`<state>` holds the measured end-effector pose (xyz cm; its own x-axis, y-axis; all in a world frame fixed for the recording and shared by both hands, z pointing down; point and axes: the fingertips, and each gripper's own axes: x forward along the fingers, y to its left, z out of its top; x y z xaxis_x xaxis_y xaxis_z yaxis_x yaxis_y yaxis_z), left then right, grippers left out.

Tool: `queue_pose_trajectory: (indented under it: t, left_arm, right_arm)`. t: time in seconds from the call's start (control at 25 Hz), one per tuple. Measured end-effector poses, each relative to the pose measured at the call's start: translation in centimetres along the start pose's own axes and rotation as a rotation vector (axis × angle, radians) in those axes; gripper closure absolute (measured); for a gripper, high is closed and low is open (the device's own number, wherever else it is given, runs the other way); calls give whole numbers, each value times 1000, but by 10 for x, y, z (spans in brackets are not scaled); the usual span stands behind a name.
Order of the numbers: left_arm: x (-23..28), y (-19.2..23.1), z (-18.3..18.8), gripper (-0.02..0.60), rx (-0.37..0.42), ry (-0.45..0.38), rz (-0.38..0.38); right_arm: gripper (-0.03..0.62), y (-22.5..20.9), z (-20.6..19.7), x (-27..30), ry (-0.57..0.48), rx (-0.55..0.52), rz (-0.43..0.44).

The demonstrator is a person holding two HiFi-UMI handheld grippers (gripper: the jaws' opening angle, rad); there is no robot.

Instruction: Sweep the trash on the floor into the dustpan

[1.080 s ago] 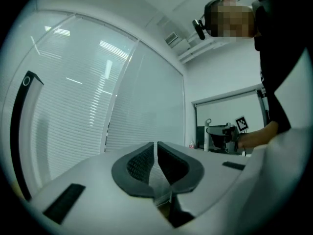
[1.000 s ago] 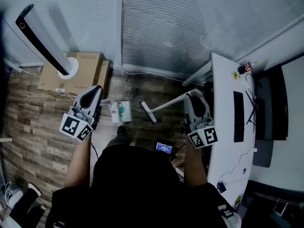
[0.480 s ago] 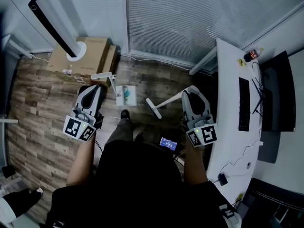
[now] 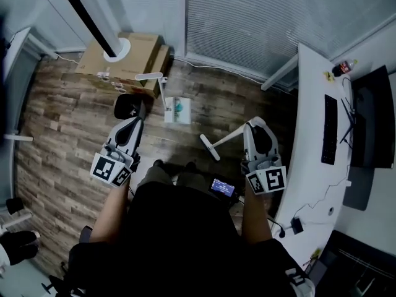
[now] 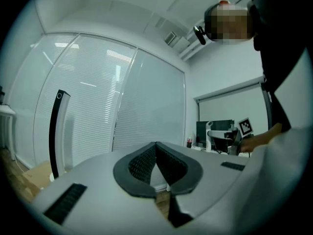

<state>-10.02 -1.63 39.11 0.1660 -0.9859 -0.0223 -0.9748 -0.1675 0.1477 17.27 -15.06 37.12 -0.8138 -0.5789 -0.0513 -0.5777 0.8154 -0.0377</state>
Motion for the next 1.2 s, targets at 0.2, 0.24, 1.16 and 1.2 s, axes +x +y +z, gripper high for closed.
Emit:
queue_pose_trajectory:
  t: [0.2,0.24,1.16,1.2]
  left_arm:
    - [-20,7,0,588,-11,0,-9]
    - [-26,7,0,588,-10,2,-12]
    - [-196,23,-22,588,14,-35,-54]
    - [-198,22,-23,588,2,-36,-41]
  right_arm:
    - [500,21,-5,-18,27,16,-39]
    - [500,27,-5,-22,30,12,-47]
    - [499,179,-6,-97,47,110,-186]
    - [499,180,-5,-101,41,111,-180]
